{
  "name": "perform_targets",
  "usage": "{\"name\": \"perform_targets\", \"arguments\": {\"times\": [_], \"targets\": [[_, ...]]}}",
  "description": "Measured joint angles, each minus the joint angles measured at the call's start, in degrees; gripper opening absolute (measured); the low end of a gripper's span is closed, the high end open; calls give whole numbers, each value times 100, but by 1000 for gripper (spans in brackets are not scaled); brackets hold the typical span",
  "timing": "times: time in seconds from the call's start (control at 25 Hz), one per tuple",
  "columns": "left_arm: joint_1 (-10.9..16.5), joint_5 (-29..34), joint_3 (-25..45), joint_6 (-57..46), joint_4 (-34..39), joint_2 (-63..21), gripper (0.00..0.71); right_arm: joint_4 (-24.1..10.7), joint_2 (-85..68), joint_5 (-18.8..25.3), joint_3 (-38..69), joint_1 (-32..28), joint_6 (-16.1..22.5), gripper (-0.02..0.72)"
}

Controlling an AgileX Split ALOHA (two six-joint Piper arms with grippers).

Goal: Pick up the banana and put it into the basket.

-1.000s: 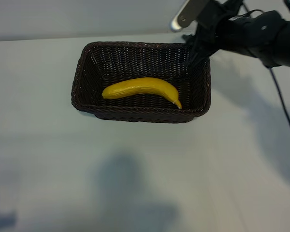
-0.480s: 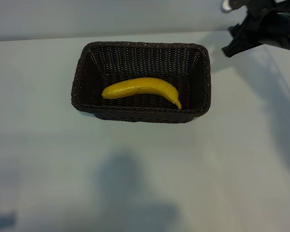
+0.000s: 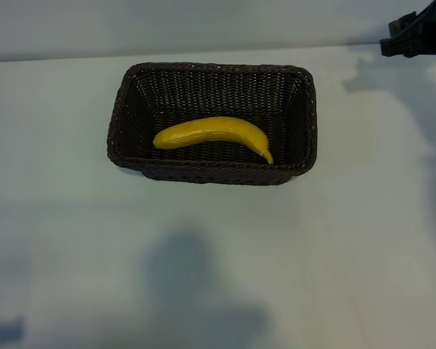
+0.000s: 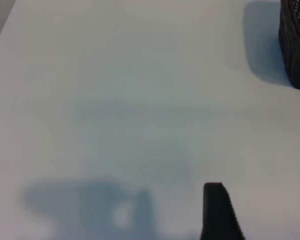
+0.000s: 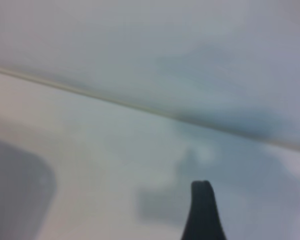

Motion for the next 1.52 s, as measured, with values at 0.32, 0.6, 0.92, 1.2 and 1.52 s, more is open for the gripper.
{"name": "perform_targets", "arguments": {"times": [0.32, 0.6, 0.92, 1.2, 1.52], "targets": [[0, 0, 0, 0, 0, 0, 448, -1763, -68, 1344, 0, -597, 1811, 521], [0, 0, 0, 0, 0, 0, 448, -3347, -228, 1675, 0, -609, 3500, 521], [0, 0, 0, 0, 0, 0, 448, -5104, -620, 2176, 0, -609, 5330, 521], [0, 0, 0, -5, 0, 0, 448, -6060, -876, 2870, 0, -652, 6590, 521], [0, 0, 0, -13, 0, 0, 448, -6907, -1186, 3621, 0, -658, 7721, 520]]}}
